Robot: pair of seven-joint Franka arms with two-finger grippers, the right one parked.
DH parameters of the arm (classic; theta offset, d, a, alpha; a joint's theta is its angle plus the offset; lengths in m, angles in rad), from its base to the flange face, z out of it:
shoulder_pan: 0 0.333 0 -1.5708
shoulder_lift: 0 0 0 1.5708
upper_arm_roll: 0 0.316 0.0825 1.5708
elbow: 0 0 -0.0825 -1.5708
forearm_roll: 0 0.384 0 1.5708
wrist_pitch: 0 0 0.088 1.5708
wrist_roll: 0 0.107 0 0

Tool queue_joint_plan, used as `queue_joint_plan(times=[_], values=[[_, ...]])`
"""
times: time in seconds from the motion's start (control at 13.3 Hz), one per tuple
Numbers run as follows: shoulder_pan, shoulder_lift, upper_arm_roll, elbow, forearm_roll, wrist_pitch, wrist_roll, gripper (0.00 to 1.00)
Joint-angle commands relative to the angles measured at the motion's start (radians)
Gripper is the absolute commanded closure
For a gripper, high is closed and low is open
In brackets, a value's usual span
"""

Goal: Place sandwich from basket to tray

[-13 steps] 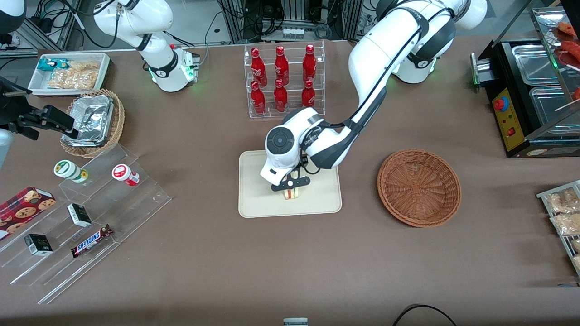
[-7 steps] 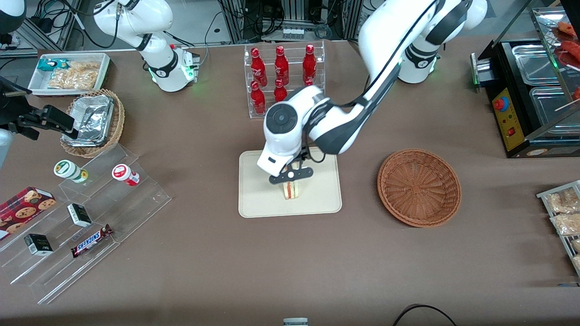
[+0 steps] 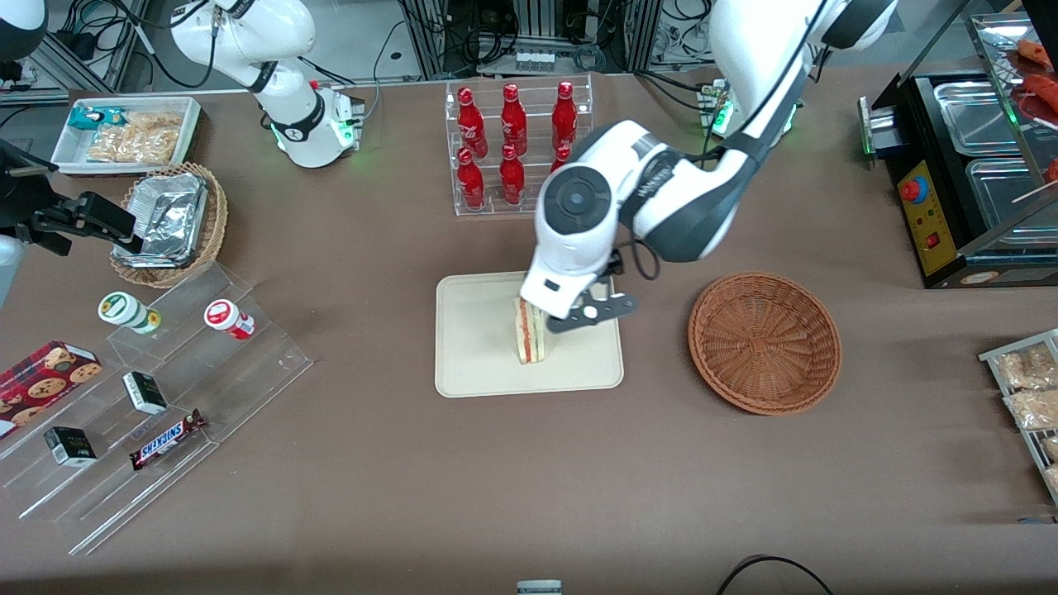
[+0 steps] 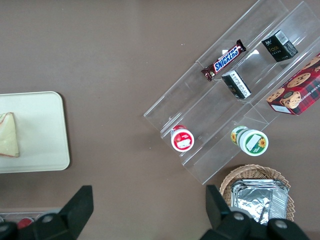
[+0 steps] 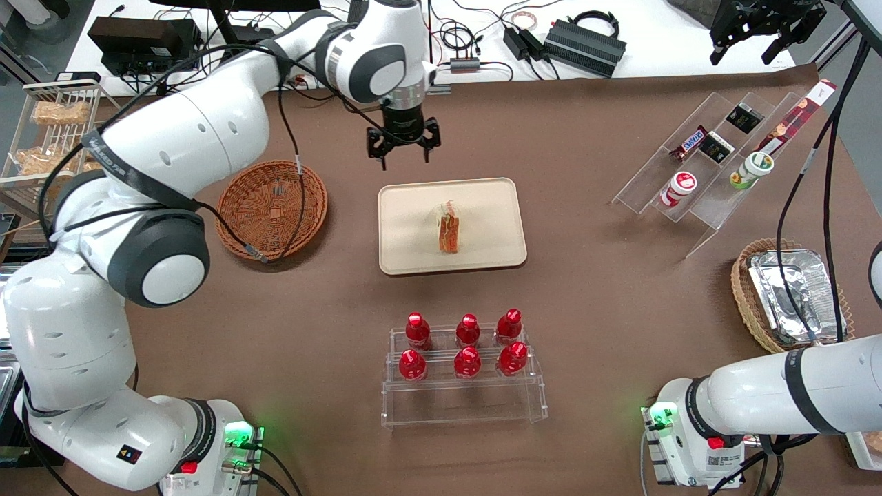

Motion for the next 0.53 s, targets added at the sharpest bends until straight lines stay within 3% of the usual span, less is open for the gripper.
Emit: queue_joint_plan(times=[0.0,0.45], values=[[0.087,-0.139,0.007,-0.182,-0.018,0.0,0.149,0.0],[0.3,-0.398,0.007,-0.5,-0.016,0.04,0.432,0.0]])
